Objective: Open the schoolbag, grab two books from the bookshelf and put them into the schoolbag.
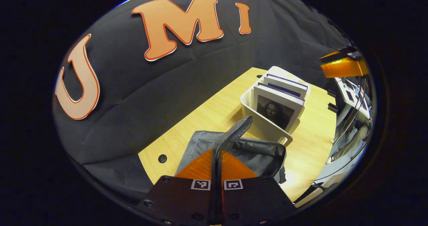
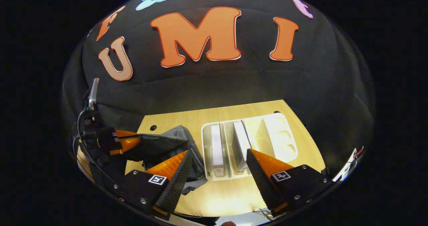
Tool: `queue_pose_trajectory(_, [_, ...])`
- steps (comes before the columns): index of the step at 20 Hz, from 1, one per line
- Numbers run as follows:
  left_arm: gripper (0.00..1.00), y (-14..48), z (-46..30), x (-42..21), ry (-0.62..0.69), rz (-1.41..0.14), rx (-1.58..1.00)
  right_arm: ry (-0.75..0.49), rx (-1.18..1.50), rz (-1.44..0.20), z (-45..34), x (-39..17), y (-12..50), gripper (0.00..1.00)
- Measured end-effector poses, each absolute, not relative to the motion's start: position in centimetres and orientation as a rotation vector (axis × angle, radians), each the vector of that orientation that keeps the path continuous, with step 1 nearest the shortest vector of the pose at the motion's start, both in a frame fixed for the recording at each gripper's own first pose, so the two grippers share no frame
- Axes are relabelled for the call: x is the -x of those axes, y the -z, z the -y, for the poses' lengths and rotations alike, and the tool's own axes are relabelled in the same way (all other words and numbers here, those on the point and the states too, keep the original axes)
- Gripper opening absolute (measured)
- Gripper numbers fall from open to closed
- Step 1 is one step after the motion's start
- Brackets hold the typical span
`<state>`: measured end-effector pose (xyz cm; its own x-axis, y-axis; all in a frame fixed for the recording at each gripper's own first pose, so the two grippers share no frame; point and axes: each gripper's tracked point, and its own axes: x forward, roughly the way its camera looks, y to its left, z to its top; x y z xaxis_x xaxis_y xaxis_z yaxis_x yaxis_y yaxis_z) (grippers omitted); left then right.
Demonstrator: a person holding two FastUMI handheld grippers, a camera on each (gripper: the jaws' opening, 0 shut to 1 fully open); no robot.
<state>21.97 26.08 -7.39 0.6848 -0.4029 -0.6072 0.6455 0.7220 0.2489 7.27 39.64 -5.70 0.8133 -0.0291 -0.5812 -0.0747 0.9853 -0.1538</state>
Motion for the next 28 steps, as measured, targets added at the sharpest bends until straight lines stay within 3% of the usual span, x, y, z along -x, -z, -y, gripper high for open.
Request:
queue_pose_trajectory(6, [0.01, 7.8, -26.4, -23.0, 0.608, -0.571, -0.47, -0.074, 0.201, -0.861, -41.0, -13.3, 7.4, 0.98])
queue_pose_trajectory(12, [0.01, 8.4, -26.9, -24.0, 0.589, -0.586, -0.45, -0.052, 0.299, -1.101, -40.1, -15.2, 12.7, 0.99])
queue_pose_trajectory(25, [0.01, 9.2, -27.7, -24.2, 0.562, -0.624, -0.346, 0.021, 0.322, -1.294, -37.0, -17.1, 20.6, 0.99])
queue_pose_trajectory(27, [0.01, 9.1, -27.8, -24.2, 0.561, -0.625, -0.35, 0.033, 0.322, -1.305, -36.6, -17.2, 21.3, 0.94])
queue_pose_trajectory(28, [0.01, 9.0, -27.7, -24.2, 0.561, -0.627, -0.351, 0.037, 0.318, -1.311, -36.5, -17.3, 21.7, 0.87])
